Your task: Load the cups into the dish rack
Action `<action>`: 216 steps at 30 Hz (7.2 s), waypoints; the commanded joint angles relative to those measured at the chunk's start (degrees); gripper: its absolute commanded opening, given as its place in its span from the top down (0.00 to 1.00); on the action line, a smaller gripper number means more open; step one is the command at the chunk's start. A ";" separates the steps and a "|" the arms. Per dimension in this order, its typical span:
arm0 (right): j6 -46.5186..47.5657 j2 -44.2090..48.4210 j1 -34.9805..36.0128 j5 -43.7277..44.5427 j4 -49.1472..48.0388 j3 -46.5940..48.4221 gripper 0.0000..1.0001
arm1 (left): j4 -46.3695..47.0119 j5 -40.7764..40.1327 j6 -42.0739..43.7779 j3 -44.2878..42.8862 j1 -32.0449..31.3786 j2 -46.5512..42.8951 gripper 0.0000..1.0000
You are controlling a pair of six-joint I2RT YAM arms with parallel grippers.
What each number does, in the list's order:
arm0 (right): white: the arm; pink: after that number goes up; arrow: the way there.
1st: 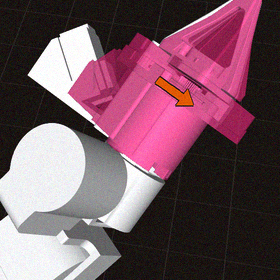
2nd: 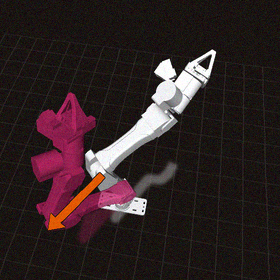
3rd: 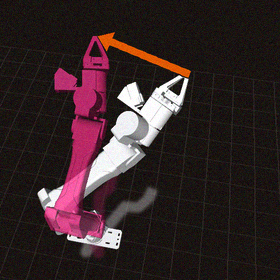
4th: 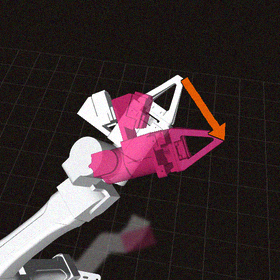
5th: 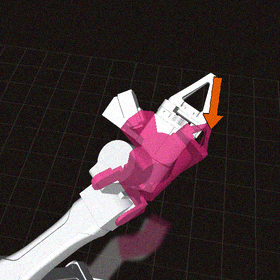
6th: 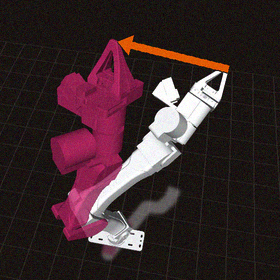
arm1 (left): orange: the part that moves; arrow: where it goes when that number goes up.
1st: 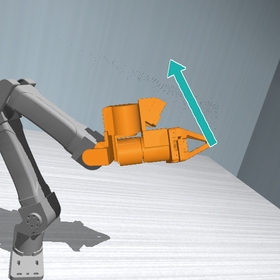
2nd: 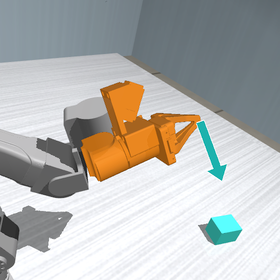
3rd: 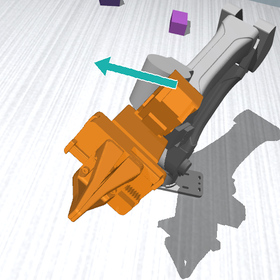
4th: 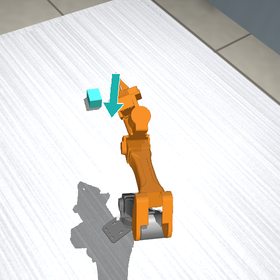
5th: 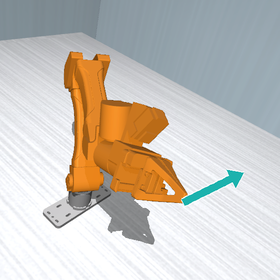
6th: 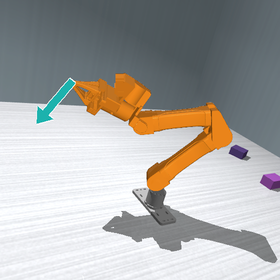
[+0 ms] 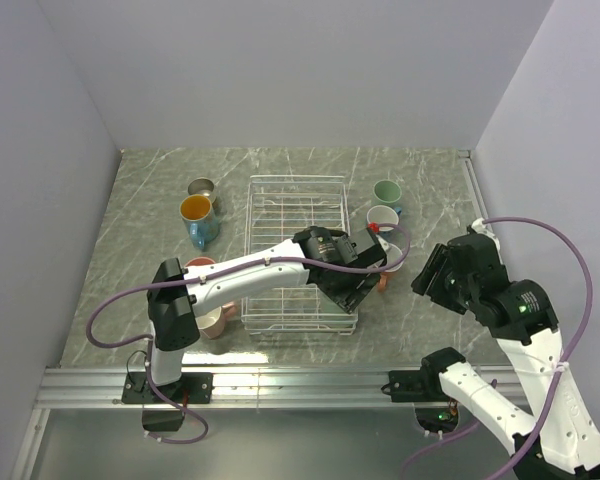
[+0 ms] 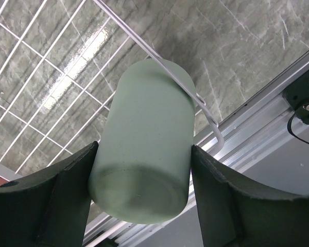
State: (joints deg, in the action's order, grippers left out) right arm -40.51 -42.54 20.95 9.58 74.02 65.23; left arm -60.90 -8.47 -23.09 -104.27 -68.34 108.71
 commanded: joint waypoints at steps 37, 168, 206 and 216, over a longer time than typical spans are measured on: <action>4.04 -8.42 -0.56 -5.98 -15.74 -7.75 0.34 | -6.51 -3.48 -0.11 -12.52 -1.01 0.54 0.01; 7.18 -17.67 -6.00 -36.07 -32.20 -4.06 0.38 | 33.59 39.60 -2.94 24.74 36.78 -46.75 1.00; 8.78 -6.24 -11.72 -34.63 -21.90 -10.56 0.42 | 19.68 2.58 20.98 33.87 13.41 -34.53 1.00; 7.91 -4.57 -11.72 -33.84 -21.90 -12.32 0.43 | 18.10 6.53 22.39 35.10 11.03 -34.35 1.00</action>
State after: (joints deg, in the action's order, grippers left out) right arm -31.94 -48.49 9.43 -24.45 52.51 53.43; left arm -45.32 -3.57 -2.11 -68.58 -56.86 75.90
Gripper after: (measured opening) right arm 0.576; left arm 0.680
